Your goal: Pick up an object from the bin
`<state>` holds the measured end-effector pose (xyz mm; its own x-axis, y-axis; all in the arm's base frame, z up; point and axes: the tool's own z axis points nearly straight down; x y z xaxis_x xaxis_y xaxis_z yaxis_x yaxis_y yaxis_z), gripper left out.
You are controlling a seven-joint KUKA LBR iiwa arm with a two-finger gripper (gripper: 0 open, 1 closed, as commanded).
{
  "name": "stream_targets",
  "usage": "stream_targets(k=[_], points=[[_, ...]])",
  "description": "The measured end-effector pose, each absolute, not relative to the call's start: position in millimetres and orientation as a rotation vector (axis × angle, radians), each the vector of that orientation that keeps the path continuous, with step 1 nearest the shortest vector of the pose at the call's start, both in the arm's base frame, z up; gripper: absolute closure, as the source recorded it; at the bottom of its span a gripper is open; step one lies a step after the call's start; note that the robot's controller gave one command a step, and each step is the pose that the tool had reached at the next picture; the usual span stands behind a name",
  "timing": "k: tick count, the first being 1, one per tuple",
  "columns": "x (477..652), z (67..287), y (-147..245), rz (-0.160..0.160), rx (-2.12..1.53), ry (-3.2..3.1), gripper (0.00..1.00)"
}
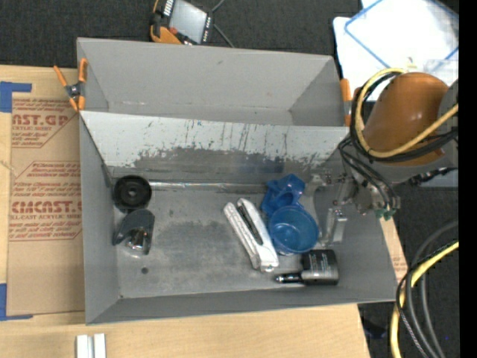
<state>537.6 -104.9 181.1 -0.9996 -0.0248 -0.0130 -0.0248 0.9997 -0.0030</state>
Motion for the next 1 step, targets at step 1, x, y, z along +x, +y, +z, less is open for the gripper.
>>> stream_targets(k=[1], points=[[553.3,184.9,-113.7,-0.004,-0.165,3.126,0.00]])
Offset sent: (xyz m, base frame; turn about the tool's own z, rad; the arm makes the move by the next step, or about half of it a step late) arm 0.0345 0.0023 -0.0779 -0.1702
